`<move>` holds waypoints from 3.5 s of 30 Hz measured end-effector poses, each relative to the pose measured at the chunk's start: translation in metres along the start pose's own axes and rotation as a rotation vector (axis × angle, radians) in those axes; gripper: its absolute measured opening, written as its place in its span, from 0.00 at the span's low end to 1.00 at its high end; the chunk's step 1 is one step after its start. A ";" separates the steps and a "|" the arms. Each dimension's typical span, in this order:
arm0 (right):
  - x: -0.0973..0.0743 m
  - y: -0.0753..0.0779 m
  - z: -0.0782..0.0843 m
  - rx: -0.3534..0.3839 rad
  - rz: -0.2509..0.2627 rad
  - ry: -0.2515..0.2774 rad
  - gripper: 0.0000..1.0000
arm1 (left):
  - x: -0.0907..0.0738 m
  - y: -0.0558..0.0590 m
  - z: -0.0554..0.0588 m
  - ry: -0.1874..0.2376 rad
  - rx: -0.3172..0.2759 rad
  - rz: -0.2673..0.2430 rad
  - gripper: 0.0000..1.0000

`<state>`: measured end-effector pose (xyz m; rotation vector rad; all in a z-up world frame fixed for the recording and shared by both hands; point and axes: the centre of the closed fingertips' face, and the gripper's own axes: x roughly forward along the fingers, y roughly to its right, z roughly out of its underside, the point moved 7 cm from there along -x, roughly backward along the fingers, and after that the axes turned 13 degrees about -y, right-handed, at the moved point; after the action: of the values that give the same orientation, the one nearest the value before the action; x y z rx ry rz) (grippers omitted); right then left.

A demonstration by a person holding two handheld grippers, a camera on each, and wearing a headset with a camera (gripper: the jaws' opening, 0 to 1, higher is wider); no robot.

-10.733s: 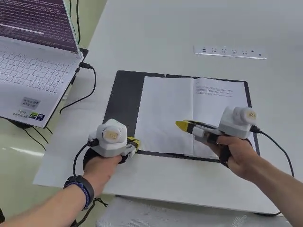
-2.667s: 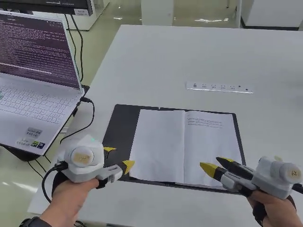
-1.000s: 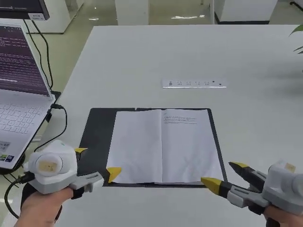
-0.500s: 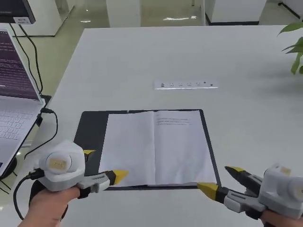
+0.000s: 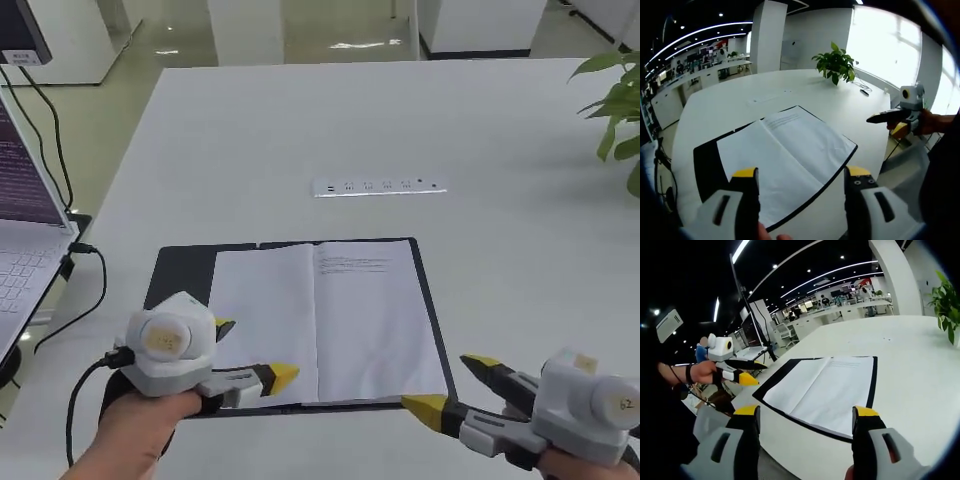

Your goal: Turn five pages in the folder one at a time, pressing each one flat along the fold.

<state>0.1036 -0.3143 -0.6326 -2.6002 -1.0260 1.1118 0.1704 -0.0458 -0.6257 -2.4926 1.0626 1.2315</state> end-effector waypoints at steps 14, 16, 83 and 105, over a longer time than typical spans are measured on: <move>-0.003 0.001 0.003 0.001 0.005 -0.015 0.75 | 0.040 0.019 -0.025 0.003 0.048 0.088 0.68; -0.003 0.001 0.004 -0.006 0.004 -0.022 0.75 | 0.048 0.021 -0.026 -0.012 0.064 0.091 0.68; -0.008 0.017 0.027 0.039 -0.013 -0.104 0.74 | 0.198 0.118 -0.040 -0.182 0.309 0.189 0.64; 0.006 0.020 0.016 0.014 -0.067 -0.122 0.73 | 0.198 0.113 -0.036 -0.171 0.324 0.130 0.52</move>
<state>0.1064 -0.3277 -0.6554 -2.4936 -1.1166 1.2700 0.1988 -0.2486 -0.7327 -2.0687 1.2797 1.1720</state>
